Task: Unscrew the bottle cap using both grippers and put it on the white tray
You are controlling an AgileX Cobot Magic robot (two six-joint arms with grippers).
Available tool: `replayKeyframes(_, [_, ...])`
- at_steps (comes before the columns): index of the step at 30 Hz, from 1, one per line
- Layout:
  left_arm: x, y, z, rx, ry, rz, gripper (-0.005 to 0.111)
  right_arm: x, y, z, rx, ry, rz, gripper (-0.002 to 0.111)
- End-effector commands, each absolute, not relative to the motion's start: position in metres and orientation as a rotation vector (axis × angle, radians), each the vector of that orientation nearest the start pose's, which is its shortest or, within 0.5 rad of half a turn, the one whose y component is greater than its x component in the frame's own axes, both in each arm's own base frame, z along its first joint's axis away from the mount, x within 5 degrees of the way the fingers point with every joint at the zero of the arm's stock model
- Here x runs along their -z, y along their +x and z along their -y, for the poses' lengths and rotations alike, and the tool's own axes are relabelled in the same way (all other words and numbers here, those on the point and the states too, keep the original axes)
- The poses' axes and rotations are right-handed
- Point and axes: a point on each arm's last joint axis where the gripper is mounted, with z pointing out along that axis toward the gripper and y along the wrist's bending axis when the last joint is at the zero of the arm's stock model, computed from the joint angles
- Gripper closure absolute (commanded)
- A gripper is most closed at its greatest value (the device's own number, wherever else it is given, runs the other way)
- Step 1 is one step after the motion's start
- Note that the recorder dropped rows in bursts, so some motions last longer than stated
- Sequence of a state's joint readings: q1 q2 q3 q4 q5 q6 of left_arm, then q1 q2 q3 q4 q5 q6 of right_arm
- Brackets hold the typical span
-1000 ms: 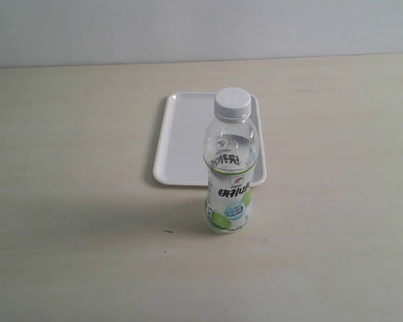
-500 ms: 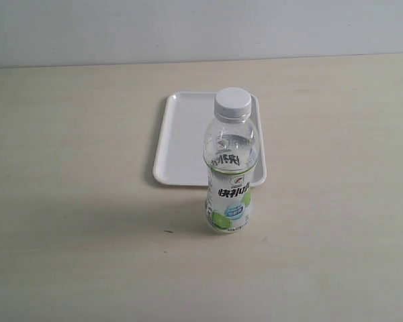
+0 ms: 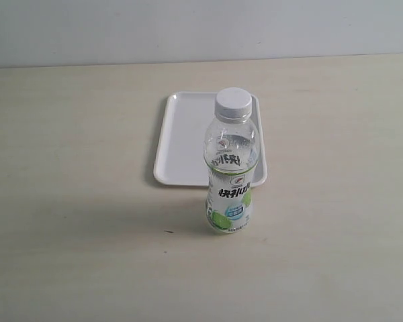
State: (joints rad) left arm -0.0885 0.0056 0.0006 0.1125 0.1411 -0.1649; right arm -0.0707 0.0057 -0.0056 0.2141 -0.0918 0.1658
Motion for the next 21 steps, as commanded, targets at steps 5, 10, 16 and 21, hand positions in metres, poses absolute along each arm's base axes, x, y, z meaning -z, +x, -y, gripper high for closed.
replayKeyframes(5, [-0.201, 0.056, 0.004, 0.098, 0.020, -1.624, 0.107, -0.213, 0.073, 0.007, -0.169, 0.301, -1.518, 0.108])
replayKeyframes(10, [-0.201, 0.056, 0.004, 0.098, 0.020, -1.624, 0.107, -0.187, 0.096, 0.007, -0.077, 0.235, -1.830, 0.108])
replayKeyframes(16, [-0.201, 0.056, 0.004, 0.098, 0.020, -1.624, 0.107, -0.162, 0.118, -0.010, -0.154, 0.015, -2.047, 0.108])
replayKeyframes(21, [-0.201, 0.056, 0.004, 0.098, 0.020, -1.624, 0.107, -0.142, 0.141, -0.024, -0.198, -0.234, -2.261, 0.108])
